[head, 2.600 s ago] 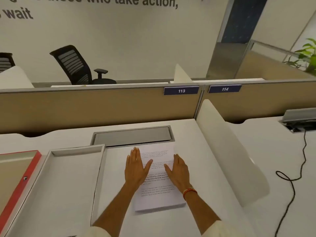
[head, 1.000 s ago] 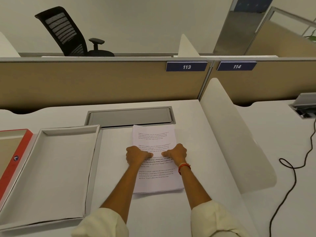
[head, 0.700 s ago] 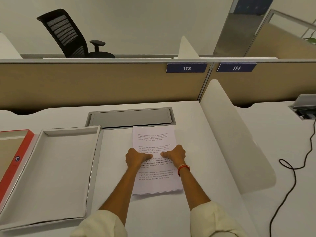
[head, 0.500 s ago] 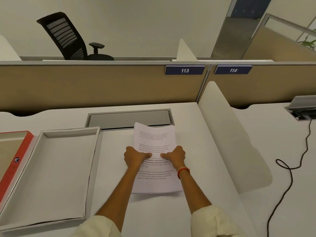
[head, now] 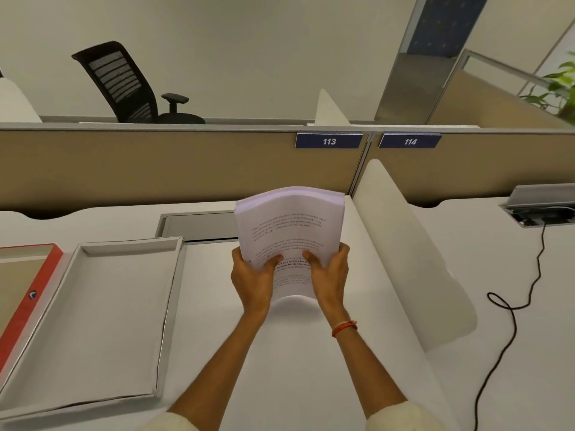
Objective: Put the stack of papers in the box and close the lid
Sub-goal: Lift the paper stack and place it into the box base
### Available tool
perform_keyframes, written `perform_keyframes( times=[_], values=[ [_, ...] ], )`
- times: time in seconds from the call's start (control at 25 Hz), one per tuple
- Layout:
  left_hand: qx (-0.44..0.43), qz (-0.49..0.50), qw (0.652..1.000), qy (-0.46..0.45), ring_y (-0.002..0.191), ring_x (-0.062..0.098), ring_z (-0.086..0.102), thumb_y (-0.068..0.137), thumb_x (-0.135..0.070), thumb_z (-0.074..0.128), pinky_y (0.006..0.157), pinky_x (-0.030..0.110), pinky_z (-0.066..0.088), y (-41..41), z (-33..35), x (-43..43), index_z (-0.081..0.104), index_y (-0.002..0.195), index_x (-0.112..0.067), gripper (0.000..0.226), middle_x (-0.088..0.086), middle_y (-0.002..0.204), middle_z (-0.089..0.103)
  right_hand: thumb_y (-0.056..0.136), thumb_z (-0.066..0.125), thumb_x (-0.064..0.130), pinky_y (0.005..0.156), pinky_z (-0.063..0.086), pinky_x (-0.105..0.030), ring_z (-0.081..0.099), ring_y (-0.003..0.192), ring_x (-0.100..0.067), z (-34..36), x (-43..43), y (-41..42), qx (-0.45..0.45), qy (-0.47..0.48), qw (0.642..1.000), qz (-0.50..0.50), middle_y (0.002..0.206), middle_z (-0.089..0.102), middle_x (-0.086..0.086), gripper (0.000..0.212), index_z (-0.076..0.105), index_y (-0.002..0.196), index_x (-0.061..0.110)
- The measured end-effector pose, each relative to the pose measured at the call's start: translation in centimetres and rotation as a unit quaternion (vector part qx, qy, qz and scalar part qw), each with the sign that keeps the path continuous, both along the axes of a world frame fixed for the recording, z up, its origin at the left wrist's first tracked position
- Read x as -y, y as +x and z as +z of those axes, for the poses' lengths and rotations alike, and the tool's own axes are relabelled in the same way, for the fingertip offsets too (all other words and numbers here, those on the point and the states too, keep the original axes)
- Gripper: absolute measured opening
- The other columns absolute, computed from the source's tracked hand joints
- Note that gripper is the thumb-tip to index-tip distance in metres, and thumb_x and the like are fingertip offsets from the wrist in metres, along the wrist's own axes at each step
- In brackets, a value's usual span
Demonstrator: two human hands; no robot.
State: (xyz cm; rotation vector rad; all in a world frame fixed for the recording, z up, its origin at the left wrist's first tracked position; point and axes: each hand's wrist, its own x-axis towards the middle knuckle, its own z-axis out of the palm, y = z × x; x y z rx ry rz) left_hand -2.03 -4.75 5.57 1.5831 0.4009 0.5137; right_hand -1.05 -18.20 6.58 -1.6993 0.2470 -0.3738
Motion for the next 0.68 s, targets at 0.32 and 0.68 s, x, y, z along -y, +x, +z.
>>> perform_keyframes(
  times=[0.32, 0.68],
  values=[
    [0.045, -0.02, 0.999, -0.009, 0.091, 0.015, 0.065, 0.066, -0.031, 0.087, 0.063, 0.006, 0.054, -1.3, -2.4, 0.1, 0.042, 0.104, -0.058, 0.064, -0.022, 0.1, 0.059, 0.077, 0.08, 0.02, 0.068, 0.058, -0.015, 0.061, 0.103, -0.015, -2.9, 0.7, -1.4, 0.02, 0.044, 0.999, 0.008, 0.108, 0.058, 0.011, 0.06, 0.04, 0.106, 0.053],
    [0.026, -0.083, 0.996, 0.02, 0.106, -0.014, 0.055, 0.055, -0.037, 0.089, 0.071, 0.0, 0.048, -1.9, -3.0, -1.4, 0.035, 0.111, -0.065, 0.082, -0.04, 0.105, 0.053, 0.068, 0.087, 0.018, 0.077, 0.056, -0.013, 0.061, 0.103, -0.002, -4.0, 2.0, -1.5, -0.001, 0.02, 0.999, 0.036, 0.112, 0.058, 0.017, 0.076, 0.039, 0.111, 0.057]
  ],
)
